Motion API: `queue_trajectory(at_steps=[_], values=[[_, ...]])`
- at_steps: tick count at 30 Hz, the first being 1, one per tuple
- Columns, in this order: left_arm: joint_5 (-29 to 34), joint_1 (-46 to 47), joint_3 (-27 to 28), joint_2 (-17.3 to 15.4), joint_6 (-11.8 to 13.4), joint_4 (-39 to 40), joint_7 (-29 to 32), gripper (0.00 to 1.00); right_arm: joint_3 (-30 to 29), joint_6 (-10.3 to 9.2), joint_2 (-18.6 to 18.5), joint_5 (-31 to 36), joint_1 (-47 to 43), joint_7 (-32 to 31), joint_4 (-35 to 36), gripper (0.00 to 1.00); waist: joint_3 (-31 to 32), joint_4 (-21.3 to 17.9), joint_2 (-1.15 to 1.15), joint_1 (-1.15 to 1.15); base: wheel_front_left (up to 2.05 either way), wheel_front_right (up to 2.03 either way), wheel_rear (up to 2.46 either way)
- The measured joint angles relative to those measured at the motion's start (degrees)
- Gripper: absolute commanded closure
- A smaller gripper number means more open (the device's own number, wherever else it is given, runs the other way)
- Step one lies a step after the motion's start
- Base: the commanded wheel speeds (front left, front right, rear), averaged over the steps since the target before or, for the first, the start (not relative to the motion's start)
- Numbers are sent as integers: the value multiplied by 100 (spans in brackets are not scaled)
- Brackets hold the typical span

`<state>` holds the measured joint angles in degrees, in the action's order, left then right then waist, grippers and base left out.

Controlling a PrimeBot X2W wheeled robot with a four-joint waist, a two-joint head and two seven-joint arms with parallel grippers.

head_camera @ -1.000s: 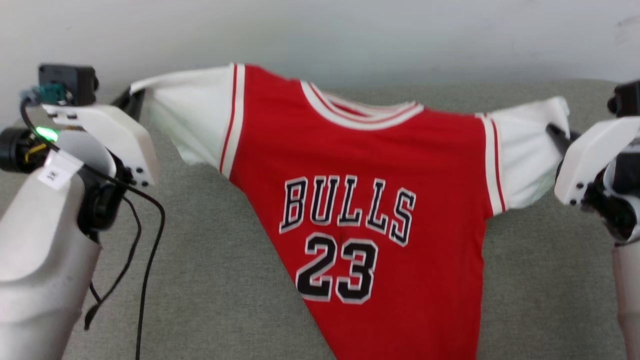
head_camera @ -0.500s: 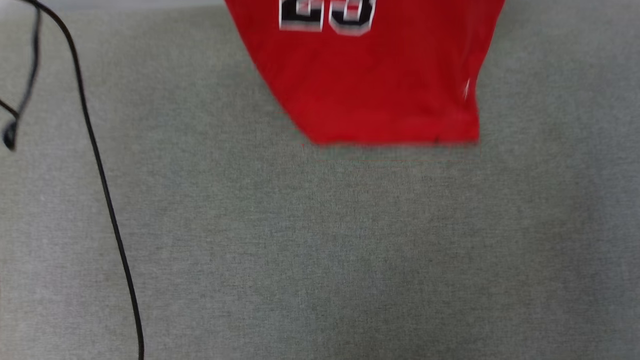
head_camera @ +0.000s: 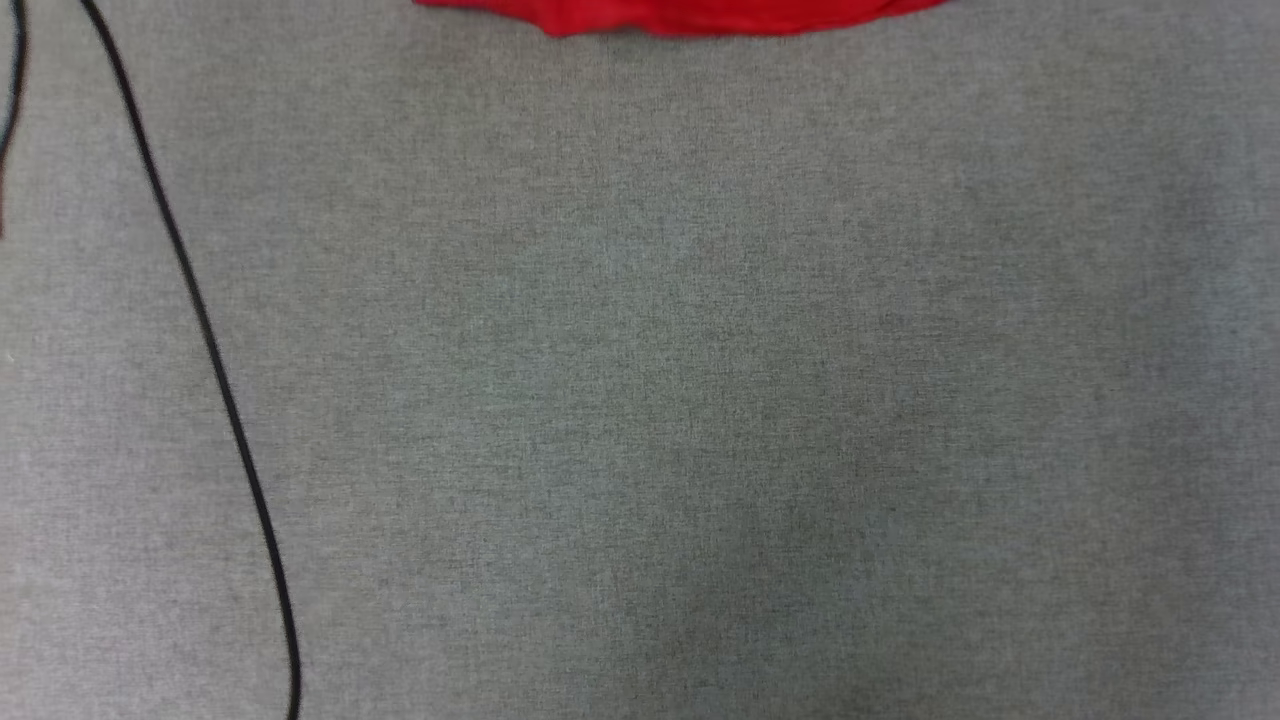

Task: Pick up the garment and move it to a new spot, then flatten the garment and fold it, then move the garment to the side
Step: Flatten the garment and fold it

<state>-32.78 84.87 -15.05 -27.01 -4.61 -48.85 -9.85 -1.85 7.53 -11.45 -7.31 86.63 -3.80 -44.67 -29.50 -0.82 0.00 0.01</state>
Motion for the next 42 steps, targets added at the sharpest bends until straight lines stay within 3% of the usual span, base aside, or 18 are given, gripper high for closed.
queue_trajectory(at_steps=[6,12,19,25,31,40,42], values=[[-172,-367,-120,274,-188,-609,-197,100,213,0,180,-111,-105,235,-776,100,-139,5,0,0,0,0,0],[-502,-1186,-225,525,-274,-1067,-353,100,547,-1,338,-513,-853,471,-1438,100,0,-28,0,0,0,0,0],[-1103,-2663,-532,580,-281,-704,-456,100,1106,-1,327,-1239,-2299,837,-1590,100,413,-37,0,-1,0,0,0],[-1395,-3974,-632,338,-281,-99,-504,100,1590,0,69,-1898,-3518,1072,-1149,100,905,-37,0,-2,0,0,0],[-1229,-5278,-212,220,-289,767,-513,100,1801,0,-221,-2377,-4704,1243,-458,100,1463,-46,0,-3,0,0,0],[-903,-7230,365,392,-24,1800,-513,100,1573,1,-492,-2669,-6499,1073,530,100,2264,-79,0,-4,0,0,0],[-843,-8008,419,456,114,2169,-514,100,1236,1,-474,-2677,-7378,971,1001,100,2551,-74,0,-4,0,0,0]])
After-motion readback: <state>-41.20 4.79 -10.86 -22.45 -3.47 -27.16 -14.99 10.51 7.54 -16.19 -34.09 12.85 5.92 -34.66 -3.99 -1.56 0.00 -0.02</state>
